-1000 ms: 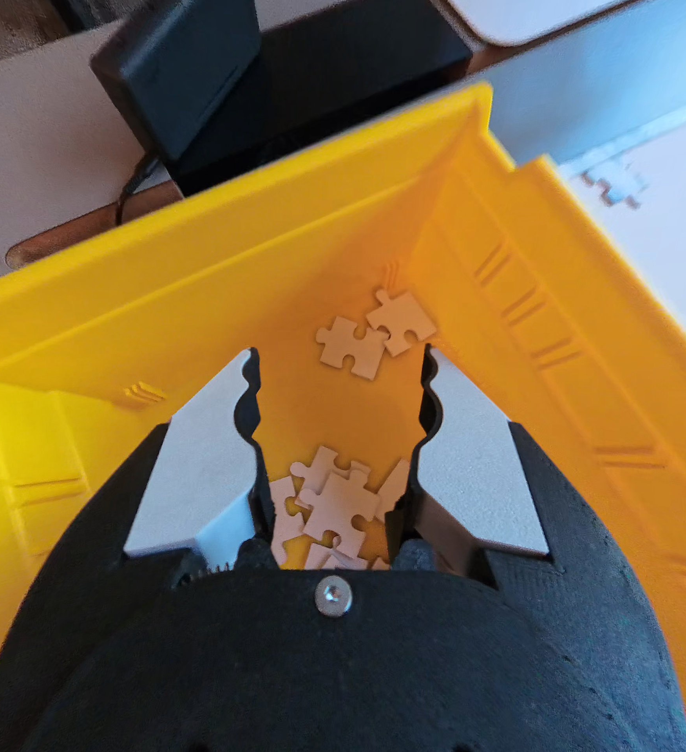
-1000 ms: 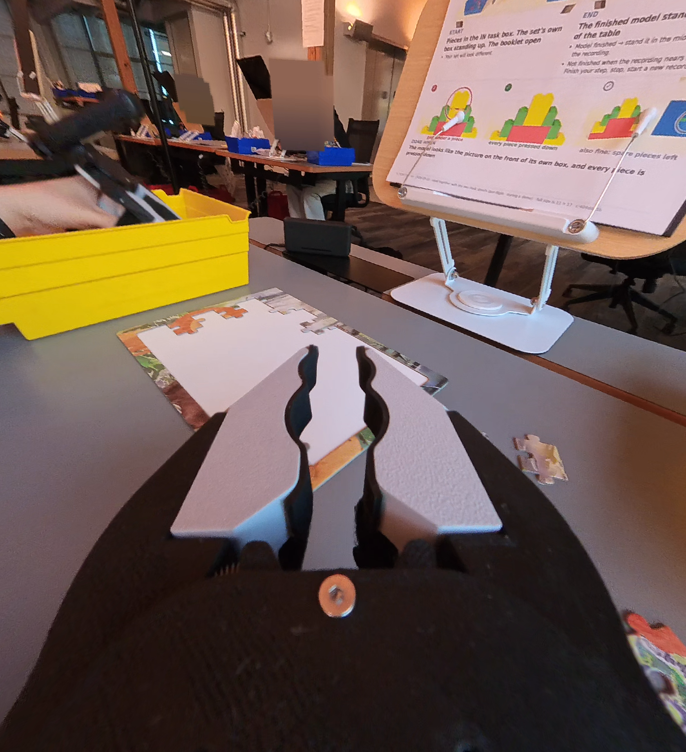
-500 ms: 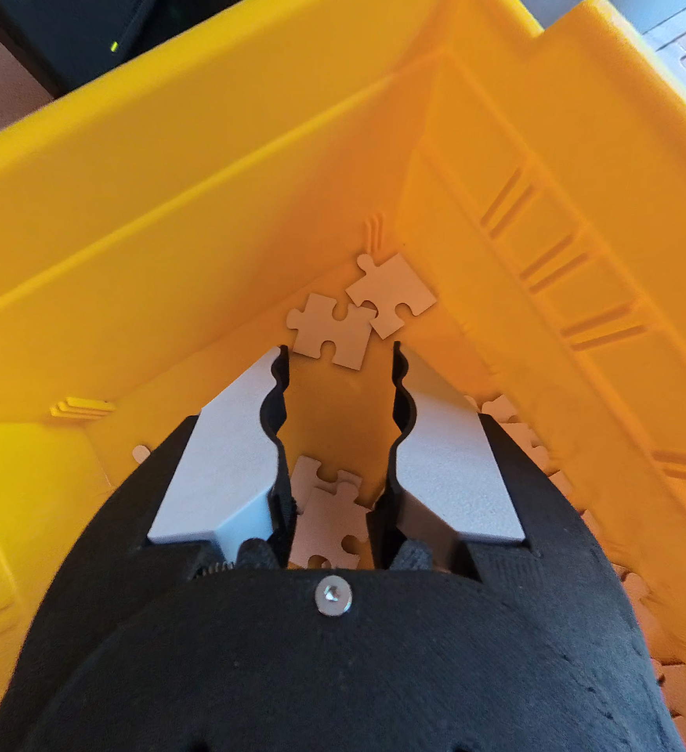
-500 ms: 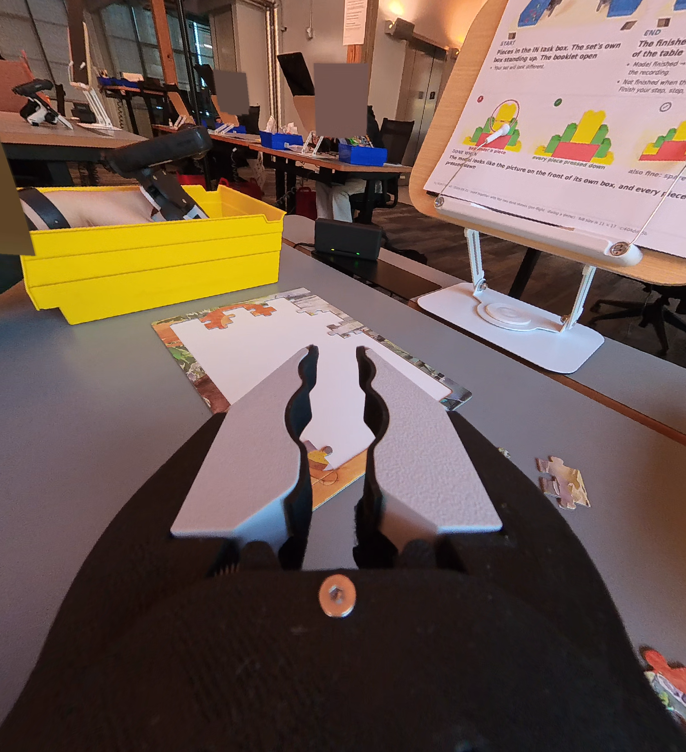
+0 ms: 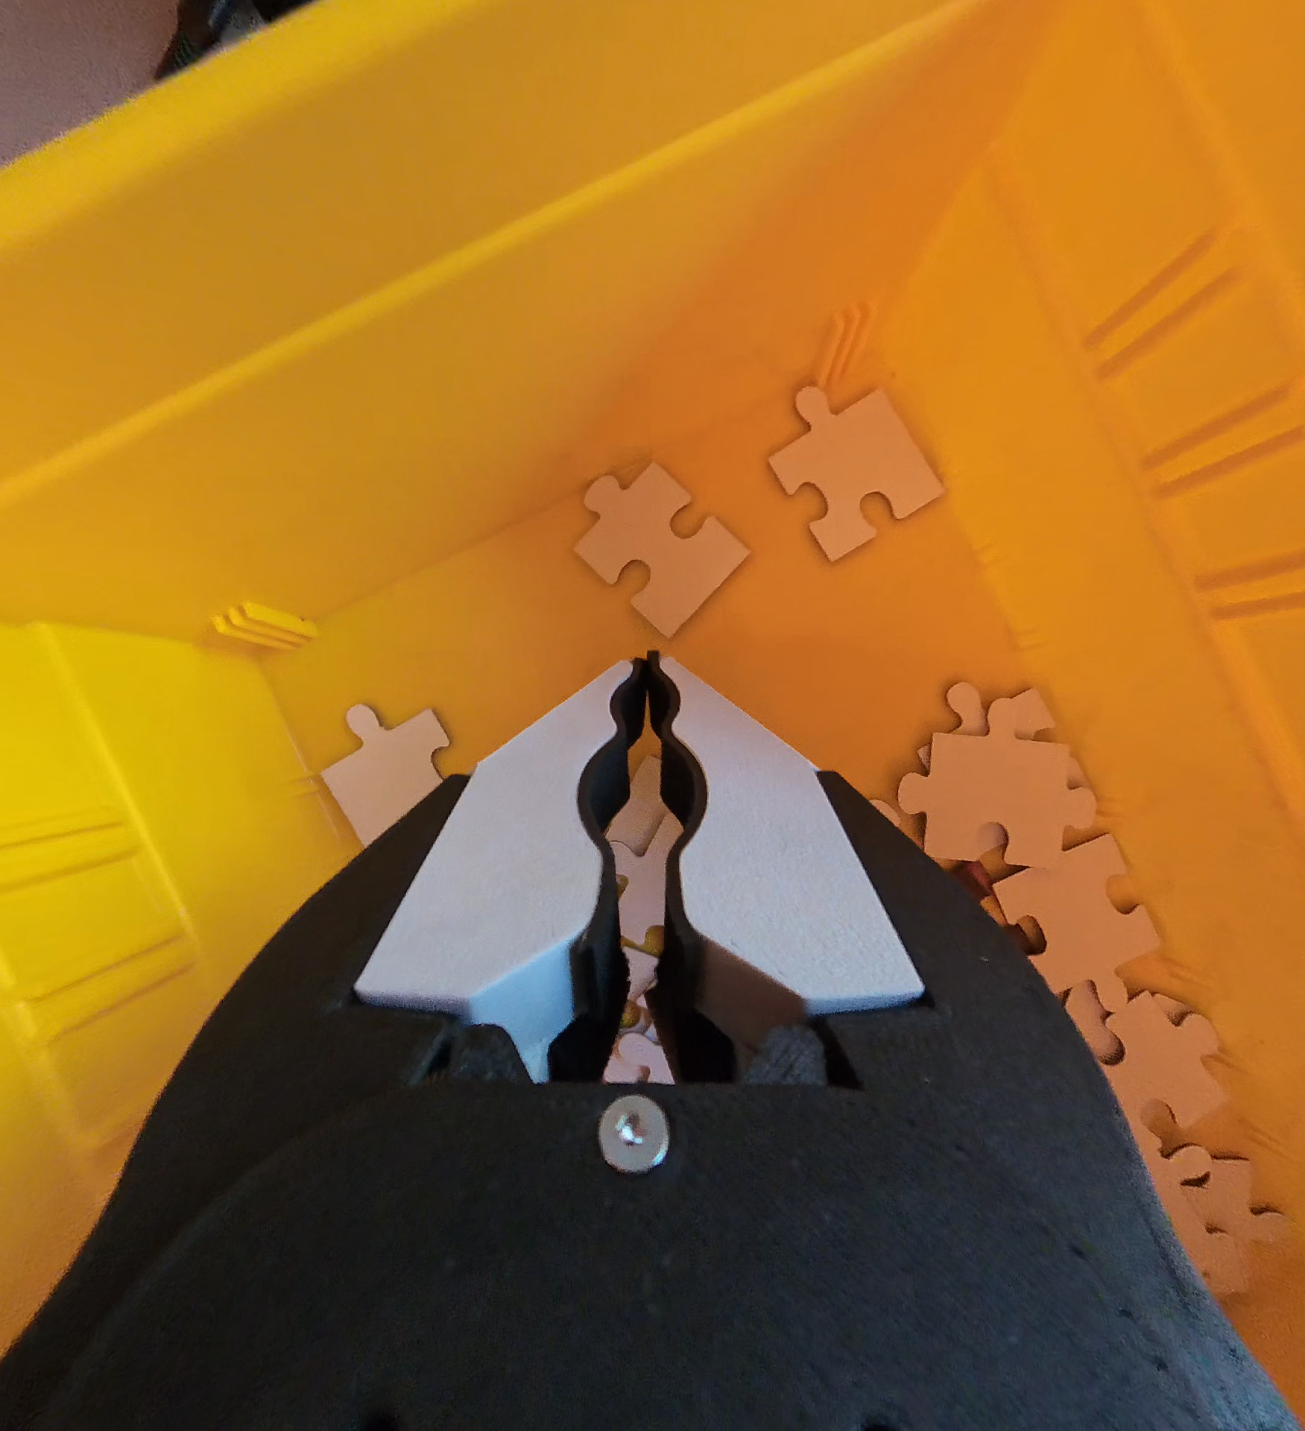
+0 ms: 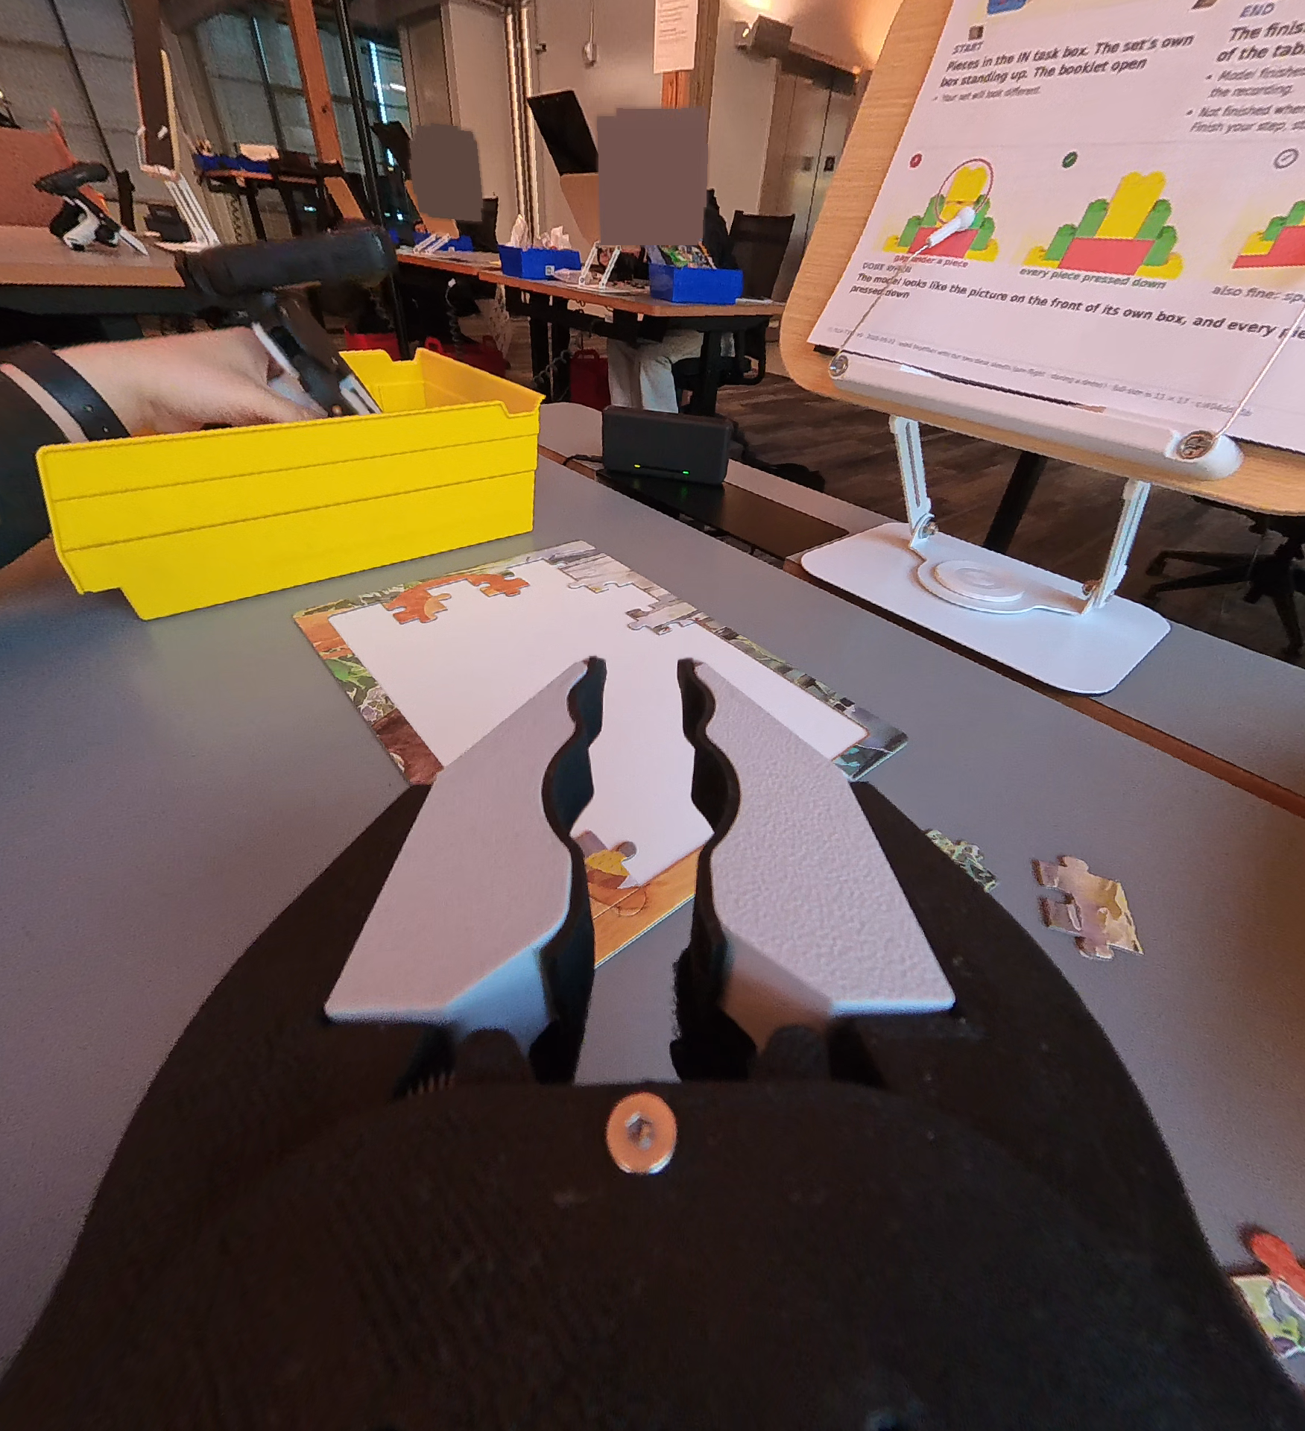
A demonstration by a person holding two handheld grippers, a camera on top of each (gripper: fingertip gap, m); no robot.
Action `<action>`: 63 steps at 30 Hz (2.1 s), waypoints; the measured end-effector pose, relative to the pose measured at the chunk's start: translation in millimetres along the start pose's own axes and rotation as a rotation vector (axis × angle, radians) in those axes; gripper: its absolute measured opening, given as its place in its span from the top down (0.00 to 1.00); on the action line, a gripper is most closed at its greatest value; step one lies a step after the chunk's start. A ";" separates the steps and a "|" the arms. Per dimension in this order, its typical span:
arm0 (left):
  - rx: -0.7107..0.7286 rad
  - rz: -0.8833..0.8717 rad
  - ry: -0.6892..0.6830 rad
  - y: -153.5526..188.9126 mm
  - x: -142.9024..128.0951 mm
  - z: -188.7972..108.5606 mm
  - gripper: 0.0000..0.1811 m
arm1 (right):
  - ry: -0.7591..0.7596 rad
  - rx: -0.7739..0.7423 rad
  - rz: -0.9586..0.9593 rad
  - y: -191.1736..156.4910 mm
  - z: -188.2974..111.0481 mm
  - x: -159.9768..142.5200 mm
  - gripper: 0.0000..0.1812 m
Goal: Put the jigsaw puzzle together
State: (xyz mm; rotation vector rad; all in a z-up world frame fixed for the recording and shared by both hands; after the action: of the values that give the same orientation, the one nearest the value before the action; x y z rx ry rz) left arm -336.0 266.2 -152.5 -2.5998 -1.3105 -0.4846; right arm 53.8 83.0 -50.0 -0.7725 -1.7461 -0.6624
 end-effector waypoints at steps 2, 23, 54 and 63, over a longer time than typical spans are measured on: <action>-0.016 -0.007 0.047 1.8 6.7 -4.4 1.00 | -0.007 0.004 -0.008 -1.3 0.7 -0.7 0.90; 0.031 0.004 0.031 5.8 12.3 7.8 0.91 | 0.272 -0.354 -0.080 55.0 -86.2 48.4 0.93; -0.691 0.049 0.459 160.7 76.5 -188.5 0.94 | 0.008 0.066 -0.272 -56.5 11.6 47.2 0.85; -0.844 0.134 0.386 213.5 78.1 -185.5 0.94 | 0.015 0.104 -0.418 -108.8 117.9 117.8 0.81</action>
State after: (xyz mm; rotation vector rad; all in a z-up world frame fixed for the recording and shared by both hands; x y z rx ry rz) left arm -158.1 140.4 44.0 -2.9155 -0.9031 -1.7179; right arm -127.0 123.4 22.9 -0.3288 -1.9304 -0.8428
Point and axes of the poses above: each gripper's, where its closed fingertips meet, z out along the fingers, x out of its top, y = z × x across the jaws, the point moved 1 cm from there along -z, back along the fingers, and after that the axes turned 11 degrees about -y, right-handed, at the moved point
